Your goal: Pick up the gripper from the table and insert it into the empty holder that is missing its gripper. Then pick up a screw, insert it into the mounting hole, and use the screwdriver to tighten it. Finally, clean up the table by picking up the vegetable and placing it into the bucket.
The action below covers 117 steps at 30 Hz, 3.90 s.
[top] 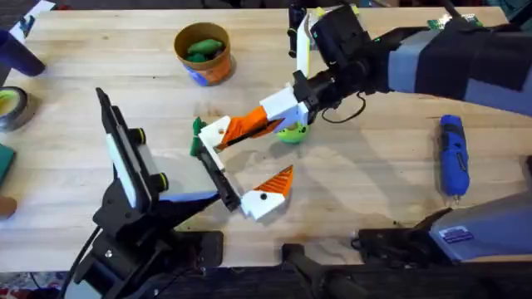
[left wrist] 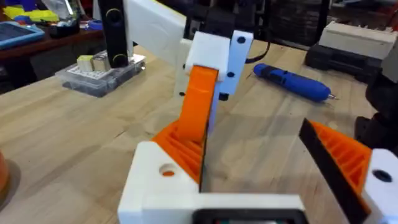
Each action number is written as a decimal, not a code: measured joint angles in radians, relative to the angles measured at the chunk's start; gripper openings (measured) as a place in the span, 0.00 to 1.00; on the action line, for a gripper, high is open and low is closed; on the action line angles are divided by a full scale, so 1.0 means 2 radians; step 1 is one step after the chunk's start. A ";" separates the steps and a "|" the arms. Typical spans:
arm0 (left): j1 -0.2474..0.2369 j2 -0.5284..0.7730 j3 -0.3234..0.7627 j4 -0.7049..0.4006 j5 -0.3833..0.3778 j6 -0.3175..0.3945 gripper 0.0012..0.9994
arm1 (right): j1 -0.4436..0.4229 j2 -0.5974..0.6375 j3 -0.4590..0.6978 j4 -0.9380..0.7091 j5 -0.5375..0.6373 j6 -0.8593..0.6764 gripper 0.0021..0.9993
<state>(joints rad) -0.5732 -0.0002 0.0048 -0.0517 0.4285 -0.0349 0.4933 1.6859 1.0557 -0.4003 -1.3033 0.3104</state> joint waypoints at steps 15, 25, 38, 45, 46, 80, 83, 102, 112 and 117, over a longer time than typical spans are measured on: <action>0.007 0.000 0.000 0.010 -0.043 0.010 0.99 | 0.015 0.000 -0.004 0.144 0.016 0.110 0.01; 0.007 0.000 0.000 -0.002 -0.052 0.004 0.99 | 0.015 0.025 -0.004 0.166 0.005 0.153 0.01; 0.008 0.000 0.000 -0.002 -0.057 0.001 0.99 | 0.014 0.034 -0.004 0.193 -0.003 0.200 0.01; 0.008 0.000 0.000 -0.002 -0.050 0.001 0.99 | 0.007 0.035 -0.004 0.197 -0.004 0.203 0.01; 0.008 0.000 0.000 -0.002 -0.050 0.001 0.99 | 0.007 0.035 -0.004 0.197 -0.003 0.203 0.01; 0.015 0.000 0.000 0.005 -0.097 0.004 0.99 | 0.044 0.035 -0.007 0.305 0.043 0.239 0.01; 0.015 0.000 0.000 0.005 -0.100 0.004 0.99 | 0.047 0.035 -0.007 0.306 0.047 0.239 0.01; 0.015 0.000 0.000 -0.006 -0.087 -0.019 0.99 | 0.048 0.035 0.004 0.198 0.054 0.120 0.01; 0.015 0.000 0.000 -0.004 -0.068 -0.018 0.99 | 0.043 0.035 0.004 0.192 0.043 0.077 0.01; 0.015 0.000 0.000 -0.004 -0.066 -0.018 0.99 | 0.043 0.035 0.004 0.192 0.043 0.073 0.01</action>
<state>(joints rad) -0.5434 -0.0002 0.0048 -0.0598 0.2958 -0.0711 0.5800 1.7561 1.0645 -0.0159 -1.2176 0.4556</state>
